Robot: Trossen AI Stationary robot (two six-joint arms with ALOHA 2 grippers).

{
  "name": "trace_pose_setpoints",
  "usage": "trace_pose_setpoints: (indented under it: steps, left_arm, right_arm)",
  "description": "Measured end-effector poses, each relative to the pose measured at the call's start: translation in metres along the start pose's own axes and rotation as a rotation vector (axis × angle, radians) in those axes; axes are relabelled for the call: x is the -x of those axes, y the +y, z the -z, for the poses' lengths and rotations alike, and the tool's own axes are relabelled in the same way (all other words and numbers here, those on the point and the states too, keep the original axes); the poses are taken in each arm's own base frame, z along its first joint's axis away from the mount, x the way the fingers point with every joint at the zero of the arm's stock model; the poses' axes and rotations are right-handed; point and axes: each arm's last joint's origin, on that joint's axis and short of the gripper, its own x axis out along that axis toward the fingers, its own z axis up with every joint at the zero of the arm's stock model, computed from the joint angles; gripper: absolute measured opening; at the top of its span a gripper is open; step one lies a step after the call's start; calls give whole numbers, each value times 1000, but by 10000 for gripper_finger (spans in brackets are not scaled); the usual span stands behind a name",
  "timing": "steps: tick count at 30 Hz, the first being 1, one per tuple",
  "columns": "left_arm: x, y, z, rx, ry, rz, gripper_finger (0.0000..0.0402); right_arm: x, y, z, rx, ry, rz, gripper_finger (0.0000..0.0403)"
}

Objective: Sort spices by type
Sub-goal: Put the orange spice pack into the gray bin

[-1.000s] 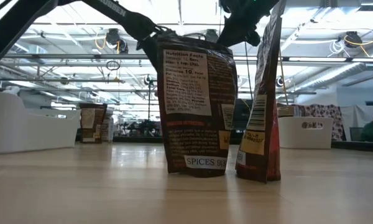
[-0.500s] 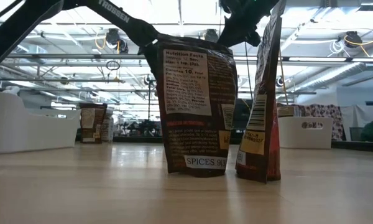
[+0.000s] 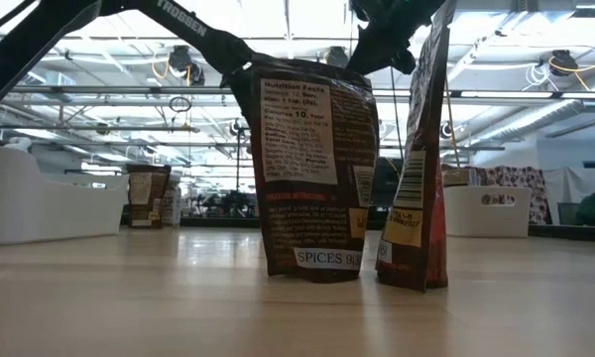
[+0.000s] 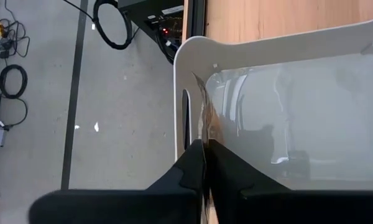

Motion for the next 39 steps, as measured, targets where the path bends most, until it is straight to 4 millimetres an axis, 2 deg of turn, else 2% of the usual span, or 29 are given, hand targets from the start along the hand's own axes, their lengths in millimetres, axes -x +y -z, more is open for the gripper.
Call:
trace_pose_setpoints:
  steps: [9,17,20,24,30,35,39]
  left_arm:
    - [0,0,0,1,8,-6,82]
    - [0,2,1,43,49,-66,102]
    - [10,2,0,82,46,-77,103]
    - [33,1,-5,123,-4,-81,103]
    - [71,-2,-14,67,-144,-22,103]
    - [72,-13,-5,-55,-93,130,103]
    - [66,-20,3,-77,-16,215,103]
  right_arm:
    - [2,6,5,22,34,-12,0]
    - [3,11,8,37,51,-14,0]
    - [3,11,8,38,50,-16,0]
    - [9,11,7,35,34,-20,0]
    - [20,9,4,28,4,-27,0]
    - [25,7,3,19,-2,-33,0]
    - [28,11,4,16,-6,-45,0]
